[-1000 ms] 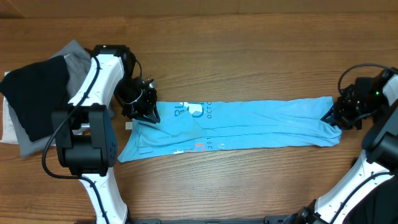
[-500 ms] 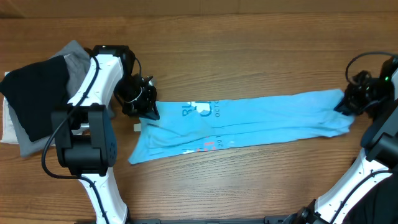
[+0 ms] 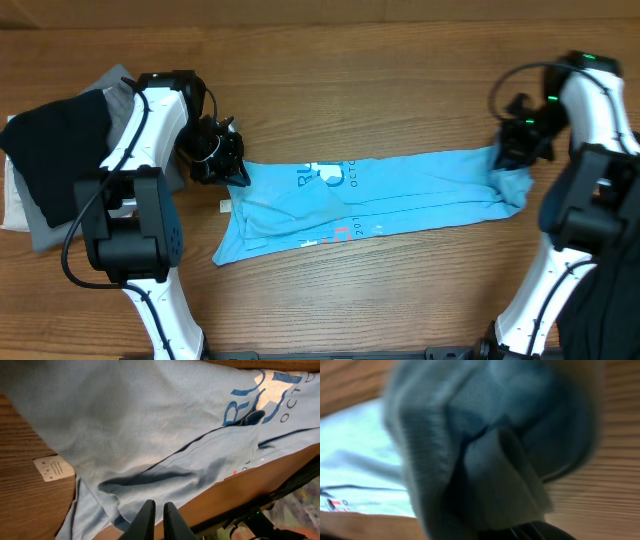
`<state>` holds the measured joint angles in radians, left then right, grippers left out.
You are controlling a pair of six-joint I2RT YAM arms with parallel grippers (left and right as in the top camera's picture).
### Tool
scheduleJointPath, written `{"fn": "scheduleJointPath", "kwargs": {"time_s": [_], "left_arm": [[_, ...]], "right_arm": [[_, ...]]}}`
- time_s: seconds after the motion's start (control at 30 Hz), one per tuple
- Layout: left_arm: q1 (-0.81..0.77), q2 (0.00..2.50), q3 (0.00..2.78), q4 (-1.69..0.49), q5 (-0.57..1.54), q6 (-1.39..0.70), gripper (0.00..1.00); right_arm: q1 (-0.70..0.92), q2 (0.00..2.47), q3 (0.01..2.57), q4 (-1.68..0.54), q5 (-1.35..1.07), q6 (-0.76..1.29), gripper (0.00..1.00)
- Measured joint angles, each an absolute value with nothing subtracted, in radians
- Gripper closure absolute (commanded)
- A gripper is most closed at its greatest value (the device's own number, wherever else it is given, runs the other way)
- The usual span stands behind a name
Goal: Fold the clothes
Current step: 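Fold the strip's right end leftward toward the left gripper with the right gripper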
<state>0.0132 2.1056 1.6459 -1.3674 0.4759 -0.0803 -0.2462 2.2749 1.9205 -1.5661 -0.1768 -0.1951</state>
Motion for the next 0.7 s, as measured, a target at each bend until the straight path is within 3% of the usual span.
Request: {"fn": "scheduleJointPath", "kwargs": {"time_s": [0.33,0.7], "left_arm": [[0.013,2.106,1.646,-1.364,0.476,-0.095,0.89],[0.013,2.106,1.646,-1.364,0.476,-0.099,0.89]], "right_arm": [[0.067,2.275,1.921,-1.625,-0.139,-0.082,0.96],[0.287,2.275,1.921,-1.631,-0.13,0.022,0.96]]}}
